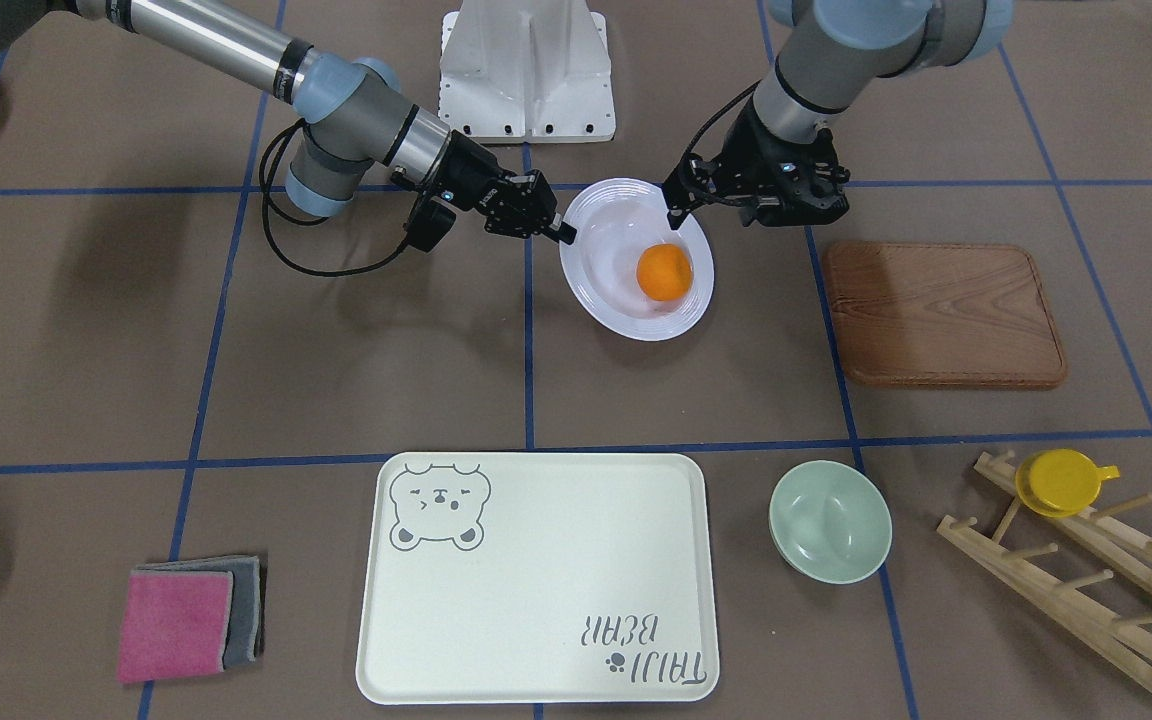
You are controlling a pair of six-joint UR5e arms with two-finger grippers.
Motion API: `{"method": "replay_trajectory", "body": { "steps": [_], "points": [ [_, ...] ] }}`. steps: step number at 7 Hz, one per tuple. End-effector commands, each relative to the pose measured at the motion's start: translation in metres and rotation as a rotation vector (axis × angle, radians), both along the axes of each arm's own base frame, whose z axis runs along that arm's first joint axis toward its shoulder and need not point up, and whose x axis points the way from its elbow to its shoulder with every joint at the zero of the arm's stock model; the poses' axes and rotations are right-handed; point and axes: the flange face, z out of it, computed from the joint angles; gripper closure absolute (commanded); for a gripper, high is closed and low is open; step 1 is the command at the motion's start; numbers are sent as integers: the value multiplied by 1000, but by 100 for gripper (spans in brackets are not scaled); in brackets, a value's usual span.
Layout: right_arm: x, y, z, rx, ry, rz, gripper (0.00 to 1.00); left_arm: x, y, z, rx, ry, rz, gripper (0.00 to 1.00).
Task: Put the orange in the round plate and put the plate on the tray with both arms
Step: 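Lift the plate with the right gripper toward the bear tray while the left arm withdraws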
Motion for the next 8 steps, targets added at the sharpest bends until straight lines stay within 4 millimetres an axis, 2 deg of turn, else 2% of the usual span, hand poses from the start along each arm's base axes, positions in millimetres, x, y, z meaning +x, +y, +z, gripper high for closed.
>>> {"method": "replay_trajectory", "body": {
  "steps": [1,2,3,4,6,7,8],
  "points": [
    [8,-17,-21,-36,-50,36,100,-57,-11,12,68,9,-5,2],
    [23,-43,-35,-102,-103,111,100,-99,-12,44,157,-33,12,2],
    [45,-82,-53,-192,-180,218,100,-128,-18,75,225,-84,35,2],
    [63,-116,-66,-277,-247,311,100,-147,-23,97,278,-122,58,2],
    [47,-186,-40,-409,-213,535,100,-169,-38,126,328,-170,83,2],
    [44,-211,-35,-440,-114,620,100,-174,-46,136,338,-185,90,2],
    [35,-224,-49,-463,-16,658,100,-176,-50,142,341,-193,96,2]
  ]
}}
